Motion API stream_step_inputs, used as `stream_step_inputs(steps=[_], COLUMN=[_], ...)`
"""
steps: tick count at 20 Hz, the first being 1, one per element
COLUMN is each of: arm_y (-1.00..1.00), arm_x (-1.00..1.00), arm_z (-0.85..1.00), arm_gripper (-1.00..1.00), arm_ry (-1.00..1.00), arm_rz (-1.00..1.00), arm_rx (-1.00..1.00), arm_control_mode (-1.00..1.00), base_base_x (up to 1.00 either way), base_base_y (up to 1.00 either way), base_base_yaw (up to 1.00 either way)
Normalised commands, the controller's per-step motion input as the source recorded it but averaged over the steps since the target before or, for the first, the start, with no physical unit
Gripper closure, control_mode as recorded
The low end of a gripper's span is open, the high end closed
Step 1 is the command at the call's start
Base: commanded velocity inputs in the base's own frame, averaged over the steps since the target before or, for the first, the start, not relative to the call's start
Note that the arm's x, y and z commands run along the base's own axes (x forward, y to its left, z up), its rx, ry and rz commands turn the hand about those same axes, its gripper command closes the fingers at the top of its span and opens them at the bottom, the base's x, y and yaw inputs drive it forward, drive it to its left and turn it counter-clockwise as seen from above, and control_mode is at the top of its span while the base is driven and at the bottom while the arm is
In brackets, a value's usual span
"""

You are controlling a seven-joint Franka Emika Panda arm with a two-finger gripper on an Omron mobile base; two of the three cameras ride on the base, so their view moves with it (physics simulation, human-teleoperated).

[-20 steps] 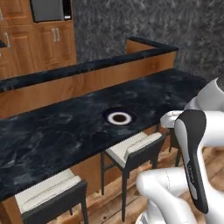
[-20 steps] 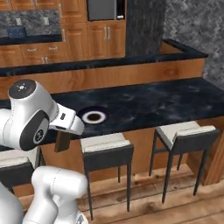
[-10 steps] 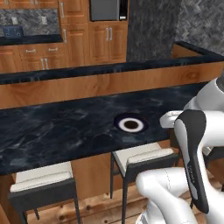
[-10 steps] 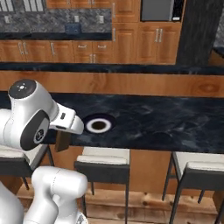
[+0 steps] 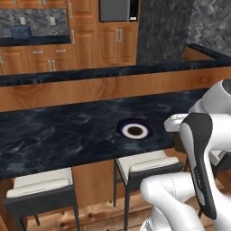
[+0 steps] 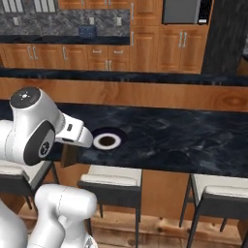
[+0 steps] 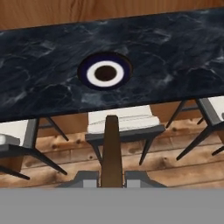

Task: Start the toaster. Once the lever pops up, take the bread to the plate on the dining counter.

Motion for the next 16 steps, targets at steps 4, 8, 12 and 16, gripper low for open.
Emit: stream_step_inputs(steps=[4, 8, 12, 16], arm_y=[0.0, 0.0, 0.0, 0.0], arm_x=[0.0, 0.0, 0.0, 0.0], arm_z=[0.0, 0.0, 0.0, 0.0], arm_gripper=[1.0, 1.0, 1.0, 1.0], arm_ry=[0.0, 0.0, 0.0, 0.0], arm_rz=[0.0, 0.0, 0.0, 0.0], arm_rx=[0.0, 0.0, 0.0, 0.0], arm_control_mode=[1.0, 1.0, 1.0, 1.0], base_base_x=[0.32, 0.16, 0.3, 0.51], base_base_y=[0.2, 0.35, 0.34, 0.19], base_base_yaw=[0.0, 0.0, 0.0, 0.0])
